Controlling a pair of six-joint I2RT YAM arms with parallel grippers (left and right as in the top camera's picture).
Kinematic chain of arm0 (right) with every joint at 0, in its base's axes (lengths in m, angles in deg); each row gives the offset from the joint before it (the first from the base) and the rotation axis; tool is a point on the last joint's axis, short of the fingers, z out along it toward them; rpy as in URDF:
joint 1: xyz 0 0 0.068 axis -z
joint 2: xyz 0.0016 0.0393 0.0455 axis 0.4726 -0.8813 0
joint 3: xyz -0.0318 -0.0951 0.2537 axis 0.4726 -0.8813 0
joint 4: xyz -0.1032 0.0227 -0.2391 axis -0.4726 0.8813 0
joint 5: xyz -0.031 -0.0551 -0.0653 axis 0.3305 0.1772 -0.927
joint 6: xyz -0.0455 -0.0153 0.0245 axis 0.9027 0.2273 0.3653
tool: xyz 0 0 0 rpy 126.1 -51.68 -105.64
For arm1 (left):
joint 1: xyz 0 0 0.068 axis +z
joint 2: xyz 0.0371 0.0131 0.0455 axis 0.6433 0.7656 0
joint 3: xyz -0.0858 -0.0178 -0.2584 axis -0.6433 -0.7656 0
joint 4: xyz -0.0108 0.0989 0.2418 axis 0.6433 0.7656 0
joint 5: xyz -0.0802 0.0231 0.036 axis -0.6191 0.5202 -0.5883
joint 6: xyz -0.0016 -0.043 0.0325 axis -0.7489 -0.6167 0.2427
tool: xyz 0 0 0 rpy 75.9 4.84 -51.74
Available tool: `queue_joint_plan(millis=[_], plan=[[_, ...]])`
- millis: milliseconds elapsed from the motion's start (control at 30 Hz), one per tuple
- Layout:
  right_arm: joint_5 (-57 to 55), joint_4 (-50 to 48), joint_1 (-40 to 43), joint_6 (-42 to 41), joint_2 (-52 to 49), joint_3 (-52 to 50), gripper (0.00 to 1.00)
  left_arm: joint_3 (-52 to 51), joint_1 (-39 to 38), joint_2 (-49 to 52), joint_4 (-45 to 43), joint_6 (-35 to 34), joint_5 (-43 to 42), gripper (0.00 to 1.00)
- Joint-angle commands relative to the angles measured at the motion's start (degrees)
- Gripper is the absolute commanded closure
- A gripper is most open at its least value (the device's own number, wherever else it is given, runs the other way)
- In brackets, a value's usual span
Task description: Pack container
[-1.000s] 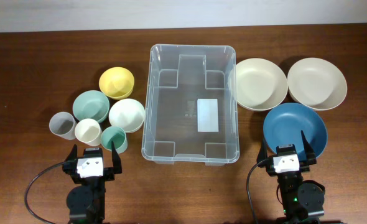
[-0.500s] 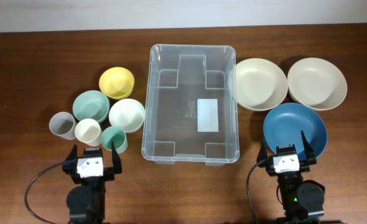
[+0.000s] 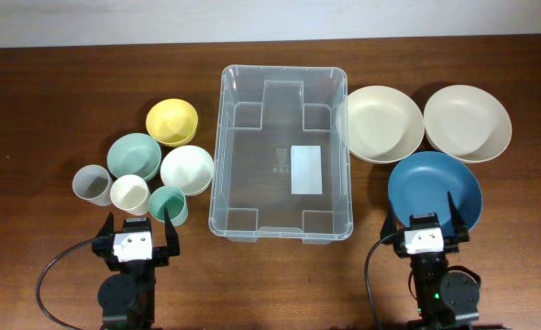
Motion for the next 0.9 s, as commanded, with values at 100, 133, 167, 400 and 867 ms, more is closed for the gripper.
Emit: queue_joint_plan(millis=[100, 133, 167, 400, 867], plan=[[-14.9, -12.9, -0.3, -10.7, 0.5, 1.4, 0.01, -0.4, -0.1, -0.2, -0.1, 0.9, -0.6, 0.01], [-18.6, -13.2, -0.3, -12.6, 0.5, 2.6, 0.01, -0.4, -0.1, -0.2, -0.1, 0.9, -0.6, 0.01], [-21.8, -13.0, -0.2, -14.4, 0.5, 4.0, 0.01, -0.4, -0.1, -0.2, -0.1, 0.9, -0.6, 0.01], [-31.6, -10.6, 2.1, -21.0, -6.1, 16.0, 0.01, -0.4, -0.1, -0.2, -0.1, 0.9, -0.6, 0.01], [-17.3, 21.0, 18.7, -24.6, -58.6, 66.8, 0.01, -0.4, -0.1, -0.2, -0.1, 0.9, -0.6, 0.01]])
